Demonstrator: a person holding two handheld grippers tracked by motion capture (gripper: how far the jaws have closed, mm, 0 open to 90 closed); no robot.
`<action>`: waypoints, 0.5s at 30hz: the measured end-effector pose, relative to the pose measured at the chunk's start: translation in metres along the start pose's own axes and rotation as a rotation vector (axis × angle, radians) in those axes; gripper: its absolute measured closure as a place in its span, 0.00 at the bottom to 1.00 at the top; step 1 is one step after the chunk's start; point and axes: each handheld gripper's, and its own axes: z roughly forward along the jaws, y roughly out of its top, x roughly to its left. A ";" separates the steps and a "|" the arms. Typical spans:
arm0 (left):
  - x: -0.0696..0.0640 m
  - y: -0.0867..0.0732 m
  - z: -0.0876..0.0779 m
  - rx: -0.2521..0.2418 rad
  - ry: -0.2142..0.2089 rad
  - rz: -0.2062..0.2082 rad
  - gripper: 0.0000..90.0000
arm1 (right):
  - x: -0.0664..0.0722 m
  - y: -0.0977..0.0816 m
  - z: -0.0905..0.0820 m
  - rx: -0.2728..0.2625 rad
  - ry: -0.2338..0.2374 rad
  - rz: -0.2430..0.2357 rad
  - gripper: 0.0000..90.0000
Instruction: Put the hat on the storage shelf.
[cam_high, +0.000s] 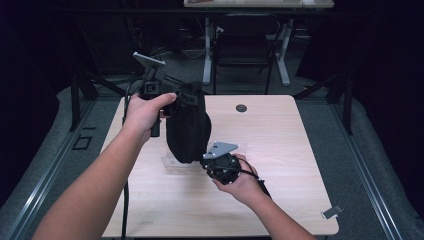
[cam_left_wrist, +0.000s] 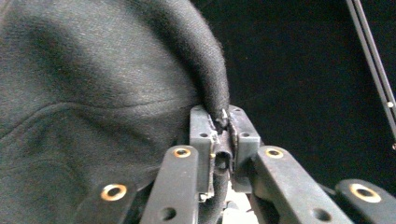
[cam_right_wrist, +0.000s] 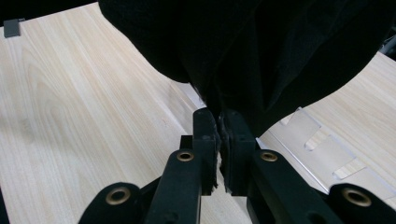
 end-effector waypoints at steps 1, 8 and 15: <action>0.000 0.000 -0.001 -0.004 0.005 0.008 0.88 | 0.000 0.000 0.000 0.001 0.001 -0.001 0.95; 0.008 0.002 -0.018 -0.058 0.003 -0.004 0.81 | 0.001 -0.001 0.000 0.000 -0.001 -0.002 0.96; 0.020 0.001 -0.034 -0.075 0.035 -0.012 0.79 | -0.001 -0.004 -0.002 -0.002 -0.003 0.003 0.96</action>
